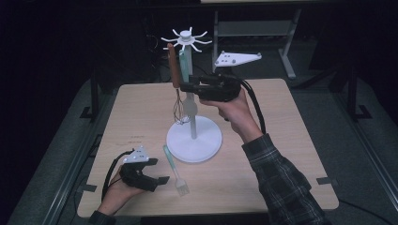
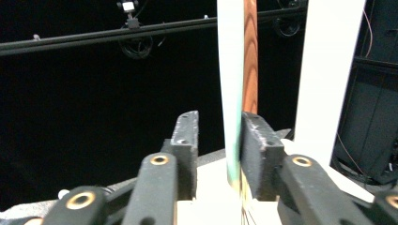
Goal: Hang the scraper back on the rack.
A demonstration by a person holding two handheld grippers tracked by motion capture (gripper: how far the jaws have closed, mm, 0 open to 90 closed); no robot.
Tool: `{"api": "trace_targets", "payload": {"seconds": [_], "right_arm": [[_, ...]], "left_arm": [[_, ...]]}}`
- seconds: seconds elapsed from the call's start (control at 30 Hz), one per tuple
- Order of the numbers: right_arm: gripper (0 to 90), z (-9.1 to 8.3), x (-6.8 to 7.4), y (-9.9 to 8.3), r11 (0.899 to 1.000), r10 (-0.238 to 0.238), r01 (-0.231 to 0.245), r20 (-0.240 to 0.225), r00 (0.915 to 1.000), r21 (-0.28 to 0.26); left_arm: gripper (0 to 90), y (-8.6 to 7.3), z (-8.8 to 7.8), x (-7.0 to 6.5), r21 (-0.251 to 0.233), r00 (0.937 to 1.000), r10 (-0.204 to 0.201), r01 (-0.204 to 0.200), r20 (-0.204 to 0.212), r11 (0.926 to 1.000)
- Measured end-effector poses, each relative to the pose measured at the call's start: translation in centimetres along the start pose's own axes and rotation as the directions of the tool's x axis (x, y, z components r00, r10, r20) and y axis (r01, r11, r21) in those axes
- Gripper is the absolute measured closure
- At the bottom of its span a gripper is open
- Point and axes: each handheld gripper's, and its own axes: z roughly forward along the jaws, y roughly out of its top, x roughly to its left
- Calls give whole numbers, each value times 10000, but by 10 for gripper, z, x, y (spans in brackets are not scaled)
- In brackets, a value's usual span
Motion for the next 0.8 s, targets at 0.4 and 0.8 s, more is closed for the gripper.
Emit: {"api": "trace_targets", "payload": {"seconds": [0.4, 0.8], "right_arm": [[375, -22, -2, -31, 9968, -56, -11, 834, 9965, 798], [258, -44, 0, -93, 9725, 129, -484, 1551, 9878, 2276]], "left_arm": [[193, -2, -1, 3, -170, 9993, -115, 109, -359, 9998], [320, -1, -7, 2, -635, 9989, -232, 206, -418, 9978]]}}
